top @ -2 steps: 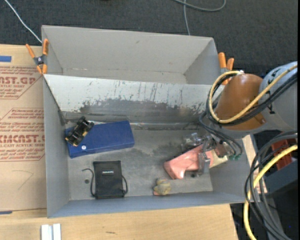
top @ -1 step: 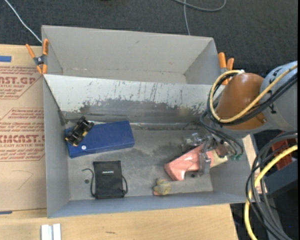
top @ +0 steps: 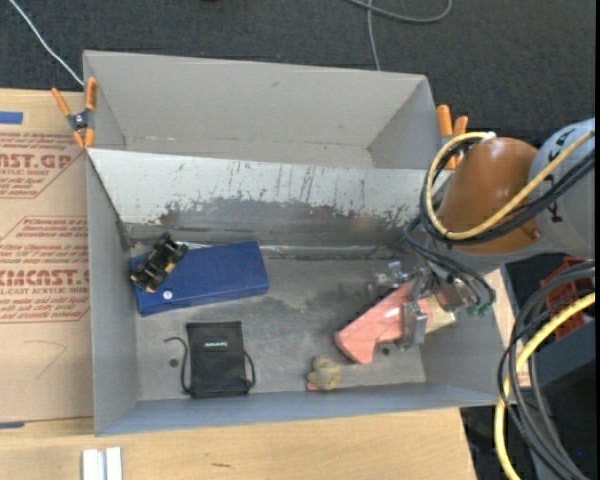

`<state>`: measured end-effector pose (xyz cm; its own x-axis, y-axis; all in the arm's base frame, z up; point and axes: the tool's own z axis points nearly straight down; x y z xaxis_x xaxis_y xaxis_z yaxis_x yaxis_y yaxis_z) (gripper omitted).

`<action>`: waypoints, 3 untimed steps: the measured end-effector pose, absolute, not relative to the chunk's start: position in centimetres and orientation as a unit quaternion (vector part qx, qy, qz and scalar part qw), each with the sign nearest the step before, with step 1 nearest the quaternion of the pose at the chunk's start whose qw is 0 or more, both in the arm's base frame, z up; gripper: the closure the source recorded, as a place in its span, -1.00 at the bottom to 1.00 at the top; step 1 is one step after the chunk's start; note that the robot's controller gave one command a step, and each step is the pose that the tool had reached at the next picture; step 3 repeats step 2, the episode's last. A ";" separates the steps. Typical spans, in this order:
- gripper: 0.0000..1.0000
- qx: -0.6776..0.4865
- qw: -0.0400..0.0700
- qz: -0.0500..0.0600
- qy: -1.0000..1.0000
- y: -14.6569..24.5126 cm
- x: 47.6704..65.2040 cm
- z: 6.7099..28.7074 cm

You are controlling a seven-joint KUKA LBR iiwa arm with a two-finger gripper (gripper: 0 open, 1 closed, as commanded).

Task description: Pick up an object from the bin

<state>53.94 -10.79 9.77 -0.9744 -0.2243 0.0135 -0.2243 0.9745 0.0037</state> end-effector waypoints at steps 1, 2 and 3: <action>1.00 0.113 0.005 0.000 -0.994 -10.9 54.1 11.6; 1.00 0.113 0.003 0.001 -0.994 -10.9 54.2 13.1; 1.00 0.113 0.003 0.001 -0.994 -10.9 54.2 13.1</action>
Offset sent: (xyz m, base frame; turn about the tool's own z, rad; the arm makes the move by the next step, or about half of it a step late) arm 0.0001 0.0001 0.0070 0.0000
